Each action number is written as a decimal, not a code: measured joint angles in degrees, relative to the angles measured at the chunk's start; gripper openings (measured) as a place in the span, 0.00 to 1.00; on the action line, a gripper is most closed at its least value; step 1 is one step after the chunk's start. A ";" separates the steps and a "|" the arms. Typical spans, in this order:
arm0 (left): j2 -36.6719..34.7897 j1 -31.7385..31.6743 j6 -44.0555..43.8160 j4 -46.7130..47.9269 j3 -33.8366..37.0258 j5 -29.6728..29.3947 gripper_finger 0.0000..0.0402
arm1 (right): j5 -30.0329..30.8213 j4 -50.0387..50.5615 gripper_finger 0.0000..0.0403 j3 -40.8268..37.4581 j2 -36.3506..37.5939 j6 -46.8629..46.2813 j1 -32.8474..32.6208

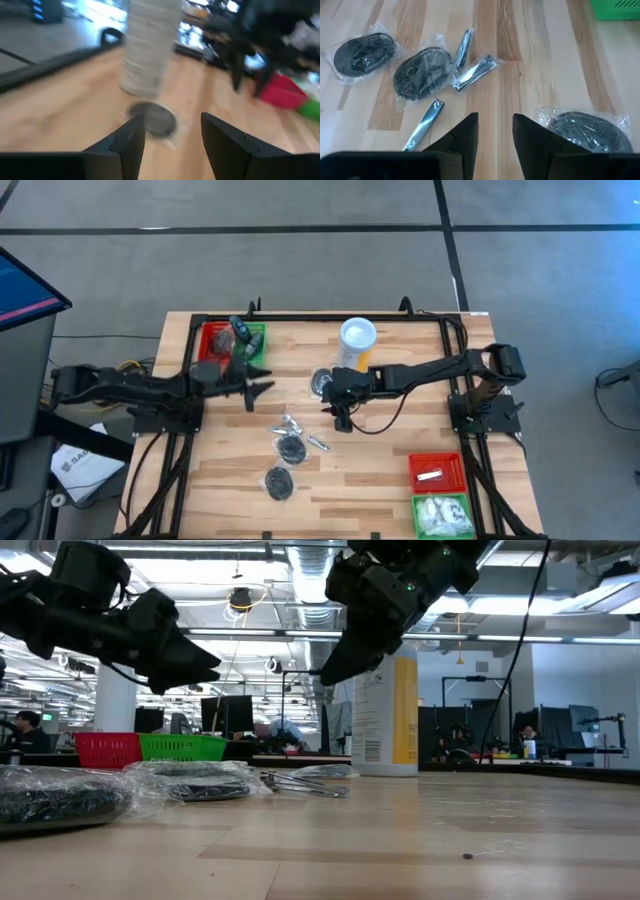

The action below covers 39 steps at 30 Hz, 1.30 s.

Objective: Pick & Place Travel size toiletries
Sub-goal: Put the silver nail cutter into the bottom red bin

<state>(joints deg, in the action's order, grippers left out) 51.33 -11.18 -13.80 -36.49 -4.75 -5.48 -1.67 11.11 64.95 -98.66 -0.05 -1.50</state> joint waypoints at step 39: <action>22.94 23.29 -7.60 -1.61 0.00 -1.00 0.38 | -0.04 0.39 0.28 0.02 0.36 -0.04 -0.42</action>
<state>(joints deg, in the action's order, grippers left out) 74.27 12.11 -21.41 -38.10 -4.75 -6.47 -1.72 11.51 64.97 -98.30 -0.10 -1.91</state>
